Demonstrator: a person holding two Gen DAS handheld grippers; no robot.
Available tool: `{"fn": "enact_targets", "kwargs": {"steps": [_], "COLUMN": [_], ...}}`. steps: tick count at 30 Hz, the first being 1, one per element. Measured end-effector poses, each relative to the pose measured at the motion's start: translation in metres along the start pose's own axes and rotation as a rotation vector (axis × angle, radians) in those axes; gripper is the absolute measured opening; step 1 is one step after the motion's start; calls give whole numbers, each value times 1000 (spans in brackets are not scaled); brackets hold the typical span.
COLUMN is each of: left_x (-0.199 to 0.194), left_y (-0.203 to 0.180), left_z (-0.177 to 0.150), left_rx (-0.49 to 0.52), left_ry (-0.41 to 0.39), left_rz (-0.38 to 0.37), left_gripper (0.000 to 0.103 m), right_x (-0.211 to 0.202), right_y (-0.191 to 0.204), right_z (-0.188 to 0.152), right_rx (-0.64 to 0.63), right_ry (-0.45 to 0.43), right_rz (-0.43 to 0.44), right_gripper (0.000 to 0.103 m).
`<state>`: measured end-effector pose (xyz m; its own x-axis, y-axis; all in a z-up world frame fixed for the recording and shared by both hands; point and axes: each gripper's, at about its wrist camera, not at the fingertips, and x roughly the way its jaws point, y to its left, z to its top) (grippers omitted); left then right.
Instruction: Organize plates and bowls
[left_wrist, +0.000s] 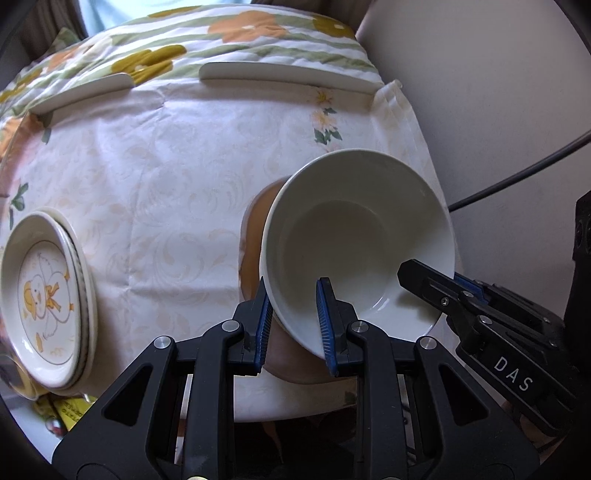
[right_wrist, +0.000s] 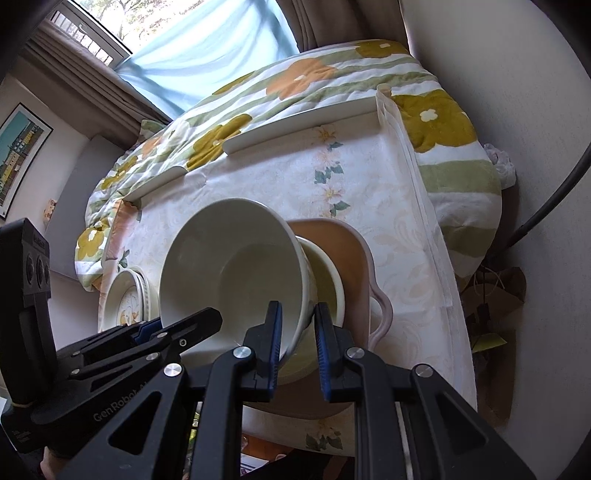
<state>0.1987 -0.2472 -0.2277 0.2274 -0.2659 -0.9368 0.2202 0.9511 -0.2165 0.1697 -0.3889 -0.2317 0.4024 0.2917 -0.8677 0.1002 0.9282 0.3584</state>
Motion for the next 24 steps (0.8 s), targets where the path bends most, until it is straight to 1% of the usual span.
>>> {"fn": "enact_targets", "kwargs": {"steps": [4,8,24], "left_x": [5,7,10], "left_y": [-8,-18,-31], "left_z": [-2,-4,-6], "left_rx": [44,91,172], "left_ry": [9,3,-10], "left_rz": [35,81,208], "left_gripper": [21,21,21], "right_x": [4,8,6], "right_y": [-3,-1,-3], "right_z": [-3,-6,-8], "right_rx": [7,-27,-25], "right_ry": [8,22,10], "right_rz": [-13,-63,-54], "right_gripper": [16,16,16]}}
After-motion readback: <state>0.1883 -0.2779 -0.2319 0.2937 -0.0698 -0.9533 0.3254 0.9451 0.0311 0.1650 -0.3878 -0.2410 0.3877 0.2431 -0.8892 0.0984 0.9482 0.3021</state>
